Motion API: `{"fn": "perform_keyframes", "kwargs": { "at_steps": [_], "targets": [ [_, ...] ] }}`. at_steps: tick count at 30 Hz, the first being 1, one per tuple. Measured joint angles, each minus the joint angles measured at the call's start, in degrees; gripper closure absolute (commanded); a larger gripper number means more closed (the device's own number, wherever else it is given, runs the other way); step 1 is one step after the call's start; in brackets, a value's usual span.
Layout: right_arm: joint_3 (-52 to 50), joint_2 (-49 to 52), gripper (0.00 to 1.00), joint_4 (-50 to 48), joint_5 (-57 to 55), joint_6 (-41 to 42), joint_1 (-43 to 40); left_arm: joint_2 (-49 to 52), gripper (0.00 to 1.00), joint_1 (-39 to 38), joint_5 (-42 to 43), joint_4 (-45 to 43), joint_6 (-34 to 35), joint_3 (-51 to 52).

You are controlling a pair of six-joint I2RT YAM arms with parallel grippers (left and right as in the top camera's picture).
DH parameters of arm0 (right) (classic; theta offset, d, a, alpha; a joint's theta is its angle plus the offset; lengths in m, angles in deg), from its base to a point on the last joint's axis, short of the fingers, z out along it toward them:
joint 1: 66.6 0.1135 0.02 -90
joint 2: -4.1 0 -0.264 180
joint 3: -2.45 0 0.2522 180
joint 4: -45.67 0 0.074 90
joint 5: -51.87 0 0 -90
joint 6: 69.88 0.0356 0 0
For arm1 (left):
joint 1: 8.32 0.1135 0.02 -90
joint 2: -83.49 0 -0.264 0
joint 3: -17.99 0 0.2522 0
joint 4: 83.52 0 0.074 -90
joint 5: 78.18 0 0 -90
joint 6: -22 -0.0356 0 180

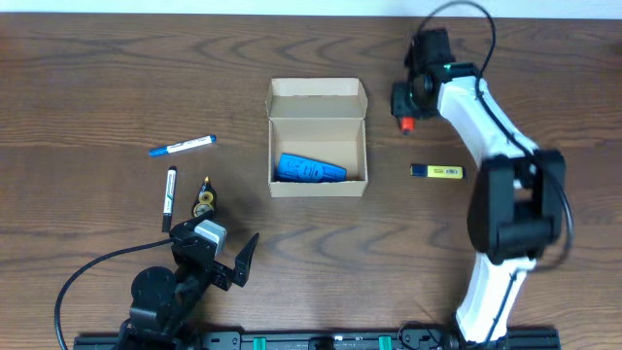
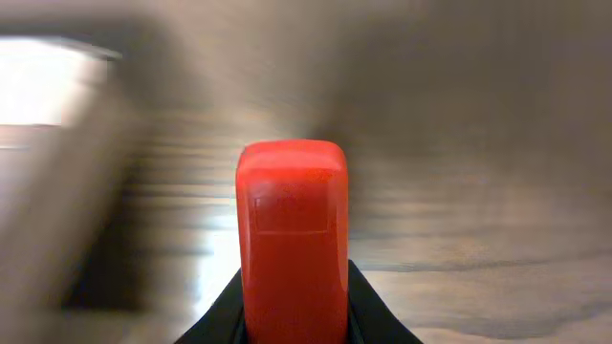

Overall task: Pack container
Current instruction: 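Carry the red stapler into the box and release it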

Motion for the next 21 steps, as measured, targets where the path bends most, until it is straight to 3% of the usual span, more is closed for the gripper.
{"fn": "perform_keyframes", "kwargs": {
  "at_steps": [7, 9, 16, 21],
  "targets": [
    [3.0, -13.0, 0.99, -0.6, 2.4, -11.3, 10.5, 0.0, 0.05, 0.0, 0.0, 0.0, 0.0, 0.0],
    [3.5, -14.1, 0.99, 0.5, 4.0, -17.8, 14.5, 0.0, 0.05, 0.0, 0.0, 0.0, 0.0, 0.0],
    [3.0, -9.5, 0.99, 8.3, 9.1, -43.4, 21.6, 0.0, 0.04, 0.0, 0.0, 0.0, 0.0, 0.0],
    [2.8, -4.4, 0.99, 9.4, 10.0, -54.7, 22.5, 0.0, 0.05, 0.0, 0.0, 0.0, 0.0, 0.0]
  ]
}}
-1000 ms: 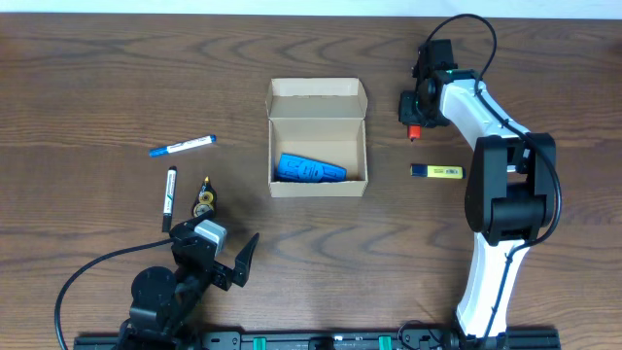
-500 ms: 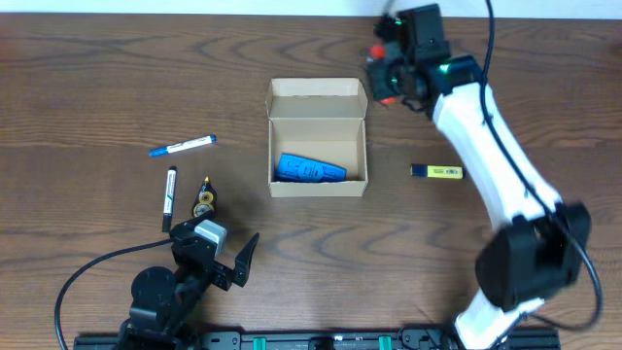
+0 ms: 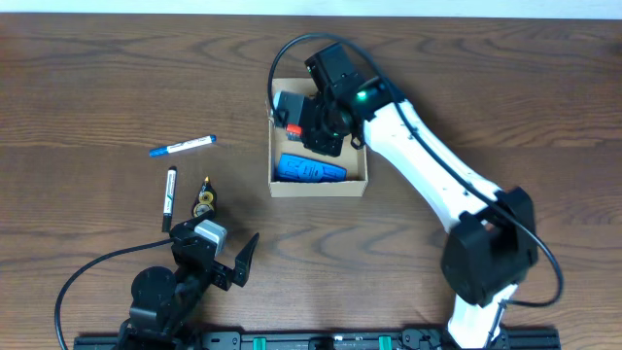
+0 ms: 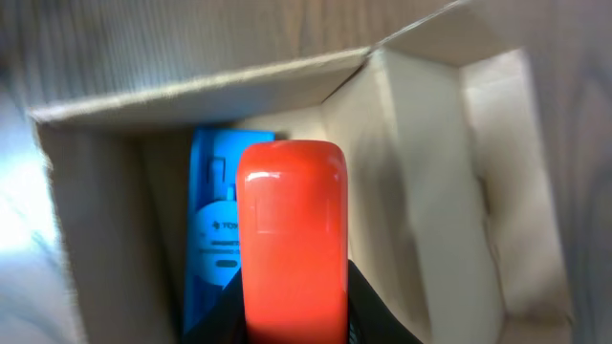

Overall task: Pack container
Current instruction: 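Carry the red stapler into the box and release it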

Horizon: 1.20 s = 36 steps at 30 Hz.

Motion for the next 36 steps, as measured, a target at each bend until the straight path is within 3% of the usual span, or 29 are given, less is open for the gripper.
{"fn": "perform_keyframes", "kwargs": {
  "at_steps": [12, 14, 19, 22, 31, 36],
  "targets": [
    [-0.1, 8.0, 0.91, -8.4, 0.1, -6.7, 0.0, 0.0, 0.05, 0.0, 0.0, 0.0, 0.0, 0.0],
    [-0.1, 8.5, 0.85, -8.8, 0.1, -6.8, 0.0, 0.0, 0.05, 0.0, 0.0, 0.0, 0.0, 0.0],
    [-0.1, 9.0, 0.52, -10.0, 0.1, -7.4, 0.0, 0.0, 0.05, 0.0, 0.0, 0.0, 0.0, 0.0],
    [-0.1, 9.0, 0.43, -10.1, 0.3, -7.6, 0.0, 0.0, 0.04, 0.0, 0.0, 0.0, 0.0, 0.0],
    [-0.1, 8.7, 0.46, -10.1, 0.3, -2.6, 0.0, 0.0, 0.05, 0.0, 0.0, 0.0, 0.0, 0.0],
    [-0.3, 2.5, 0.45, -6.4, 0.2, 3.6, 0.0, 0.0, 0.05, 0.0, 0.0, 0.0, 0.0, 0.0]
  ]
}}
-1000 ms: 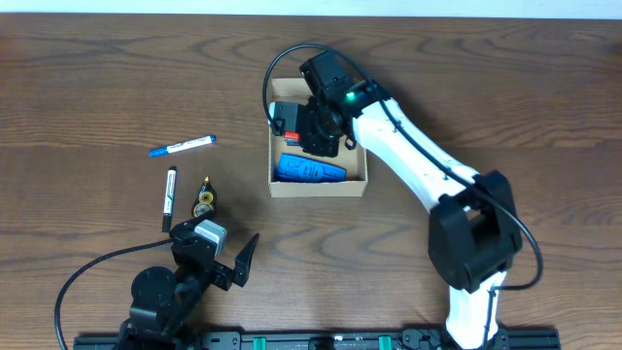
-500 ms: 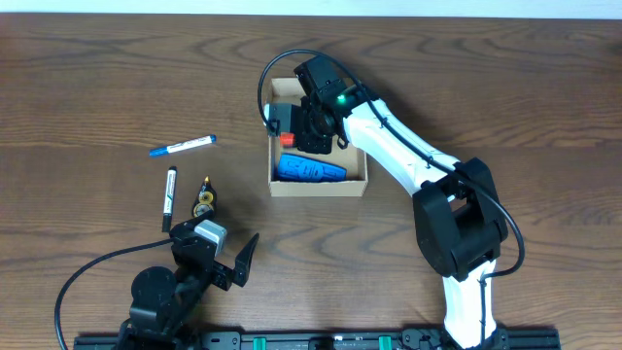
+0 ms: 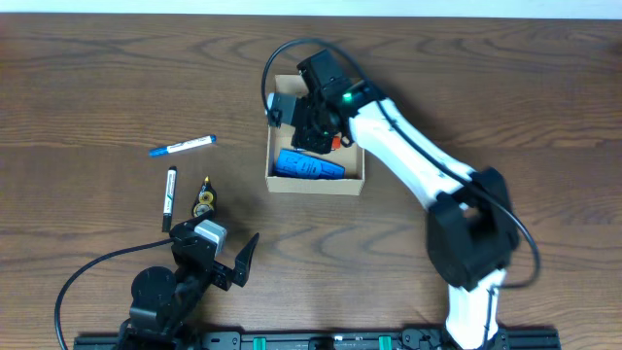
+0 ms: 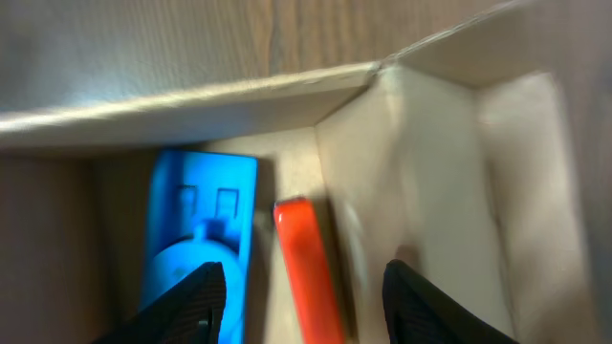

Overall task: Pack container
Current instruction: 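Carry the red stapler into the box and release it, then lower right gripper onto the yellow highlighter and grasp it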

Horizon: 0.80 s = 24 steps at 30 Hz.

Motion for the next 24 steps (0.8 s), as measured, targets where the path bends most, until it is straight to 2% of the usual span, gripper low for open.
{"fn": "perform_keyframes", "kwargs": {
  "at_steps": [9, 17, 24],
  "targets": [
    [0.3, -23.6, 0.46, 13.4, -2.9, 8.7, -2.3, 0.0, 0.05, 0.0, 0.0, 0.0, 0.0, 0.0],
    [0.1, -26.1, 0.52, 26.5, -8.8, 11.8, -13.6, 0.0, 0.05, 0.0, 0.0, 0.0, 0.0, 0.0],
    [-7.5, -26.1, 0.45, 23.6, -9.9, 11.4, -25.6, 0.0, 0.04, 0.0, 0.0, 0.0, 0.0, 0.0]
  ]
}}
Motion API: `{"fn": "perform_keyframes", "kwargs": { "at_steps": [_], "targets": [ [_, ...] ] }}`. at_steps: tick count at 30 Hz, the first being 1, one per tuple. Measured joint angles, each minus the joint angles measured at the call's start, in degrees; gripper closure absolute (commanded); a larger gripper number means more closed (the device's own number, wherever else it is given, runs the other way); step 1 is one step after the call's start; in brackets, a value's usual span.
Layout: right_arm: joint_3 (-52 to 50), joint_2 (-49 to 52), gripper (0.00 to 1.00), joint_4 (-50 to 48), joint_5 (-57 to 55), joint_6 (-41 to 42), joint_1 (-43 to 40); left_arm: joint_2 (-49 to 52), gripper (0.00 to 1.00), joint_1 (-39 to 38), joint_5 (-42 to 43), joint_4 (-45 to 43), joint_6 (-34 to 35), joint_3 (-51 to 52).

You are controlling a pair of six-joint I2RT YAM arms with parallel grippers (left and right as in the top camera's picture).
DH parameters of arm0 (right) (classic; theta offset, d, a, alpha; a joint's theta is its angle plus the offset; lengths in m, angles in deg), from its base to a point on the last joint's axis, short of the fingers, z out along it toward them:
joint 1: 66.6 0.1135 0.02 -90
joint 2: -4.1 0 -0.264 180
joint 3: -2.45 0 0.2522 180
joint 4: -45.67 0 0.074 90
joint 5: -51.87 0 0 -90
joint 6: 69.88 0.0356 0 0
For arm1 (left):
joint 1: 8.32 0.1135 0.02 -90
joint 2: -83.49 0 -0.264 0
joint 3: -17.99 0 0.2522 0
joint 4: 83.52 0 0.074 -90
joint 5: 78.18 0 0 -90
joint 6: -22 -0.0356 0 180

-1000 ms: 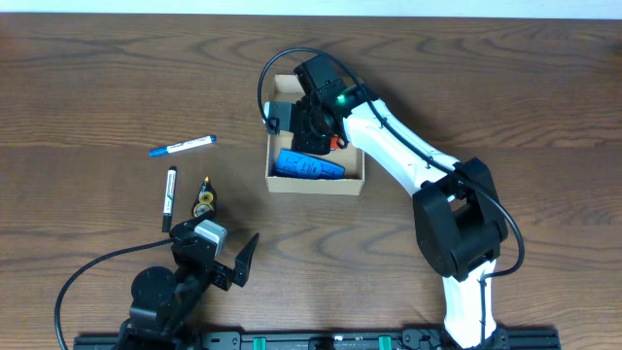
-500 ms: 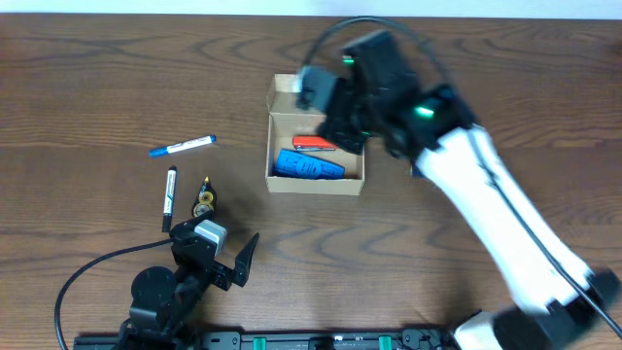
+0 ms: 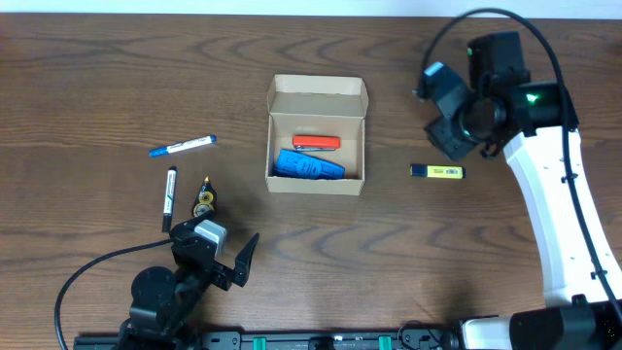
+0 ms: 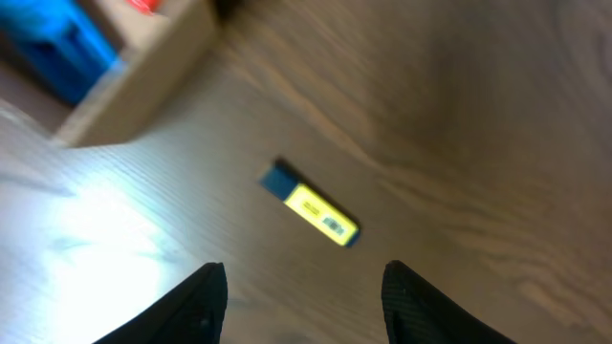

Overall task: Pack container
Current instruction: 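Lower right gripper onto the yellow highlighter and grasp it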

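Note:
An open cardboard box (image 3: 318, 96) stands at the table's middle, holding a blue object (image 3: 309, 167) and a red object (image 3: 317, 143). A yellow highlighter (image 3: 436, 172) lies right of the box; the right wrist view shows the highlighter (image 4: 312, 205) on the wood with the box corner (image 4: 143, 72) at upper left. My right gripper (image 3: 447, 122) hovers above the highlighter, open and empty; its fingertips (image 4: 212, 287) frame bare wood. My left gripper (image 3: 233, 262) rests open at the front left.
A blue-capped marker (image 3: 182, 146), a black pen (image 3: 170, 197) and a small black-and-gold object (image 3: 204, 198) lie left of the box. The right arm (image 3: 554, 204) runs down the right side of the table.
My right gripper has left the box and now hangs open to the right, above the yellow highlighter. The red object stays in the box beside the blue one.
My right gripper held the red object to the right of the box, then over the box's inside. Then it stood open in the box with the red object lying beside the blue one. Now it is out, over the highlighter. The left arm has stayed still.

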Motion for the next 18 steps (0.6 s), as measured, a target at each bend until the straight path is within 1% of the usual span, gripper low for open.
{"fn": "perform_keyframes", "kwargs": {
  "at_steps": [3, 8, 18],
  "targets": [
    [-7.3, 0.0, 0.44, -4.9, 0.0, -2.2, -2.4, 0.0, 0.05, 0.0, 0.0, 0.0, 0.0, 0.0],
    [-19.6, 0.0, 0.36, -15.1, -0.1, -6.6, -2.6, 0.0, 0.05, 0.0, 0.0, 0.0, 0.0, 0.0],
    [-33.7, 0.1, 0.27, -32.8, -2.6, -12.0, -2.8, 0.0, 0.05, 0.0, 0.0, 0.0, 0.0, 0.0]
  ]
}}
